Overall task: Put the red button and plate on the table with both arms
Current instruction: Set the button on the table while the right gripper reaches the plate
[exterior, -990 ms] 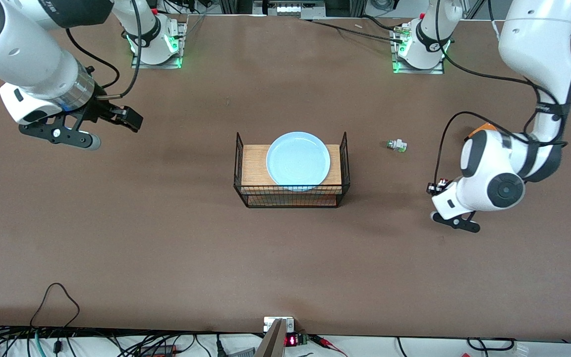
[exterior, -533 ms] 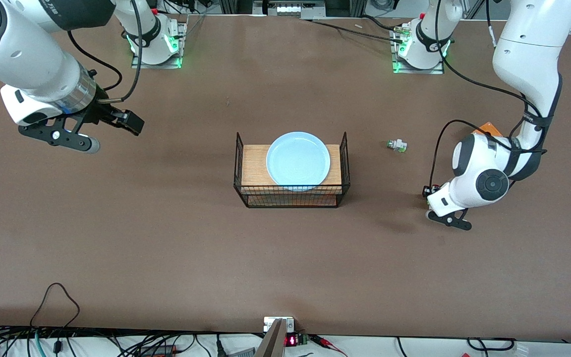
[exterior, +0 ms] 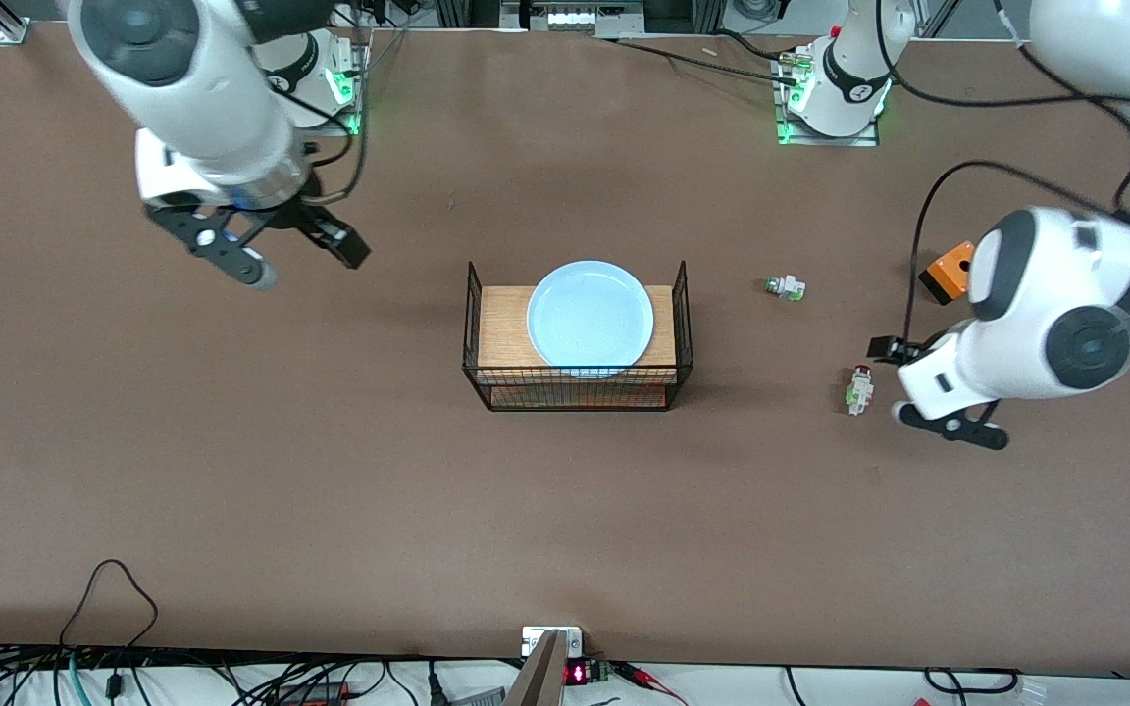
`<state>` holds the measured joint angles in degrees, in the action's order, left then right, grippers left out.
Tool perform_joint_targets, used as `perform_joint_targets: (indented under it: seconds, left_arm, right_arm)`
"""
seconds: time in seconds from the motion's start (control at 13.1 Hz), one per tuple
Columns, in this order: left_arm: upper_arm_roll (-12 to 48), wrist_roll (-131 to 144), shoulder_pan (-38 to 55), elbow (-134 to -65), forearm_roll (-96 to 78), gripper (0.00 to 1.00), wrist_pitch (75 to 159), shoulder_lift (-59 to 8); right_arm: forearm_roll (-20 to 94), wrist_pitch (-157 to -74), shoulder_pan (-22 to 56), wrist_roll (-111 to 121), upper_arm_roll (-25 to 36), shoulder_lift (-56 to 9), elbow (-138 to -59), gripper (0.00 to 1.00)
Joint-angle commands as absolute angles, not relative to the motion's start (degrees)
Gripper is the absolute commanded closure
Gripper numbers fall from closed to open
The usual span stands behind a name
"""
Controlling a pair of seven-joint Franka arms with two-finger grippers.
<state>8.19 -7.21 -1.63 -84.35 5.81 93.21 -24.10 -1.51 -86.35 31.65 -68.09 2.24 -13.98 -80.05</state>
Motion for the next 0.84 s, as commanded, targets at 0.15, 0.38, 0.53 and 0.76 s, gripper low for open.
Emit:
perform_joint_targets:
  seconds: [0.15,0.38,0.53,0.76]
  left_arm:
    - [7.5,-4.2,-2.7,-79.3,1.3,0.00,84.7,-16.8]
    - [1.3,5.2,2.2,-92.0,1.8,0.00,92.5,-6.2]
    - [-0.4,3.7,3.1,-98.5,1.2,0.00,98.5,-2.3]
    - [0.4,3.6,2.7,-100.5,1.4,0.00,99.5,-0.7]
  right_arm:
    - [3.6,-91.5,33.8,-84.9,2.7,-19.2,-74.3,0.00]
    - [4.7,-95.4,36.9,-89.6,2.8,-20.7,-74.3,0.00]
    - [4.6,-95.3,38.1,-89.5,2.8,-21.4,-74.2,0.00]
    - [4.4,-95.1,38.8,-89.6,2.8,-22.0,-74.2,0.00]
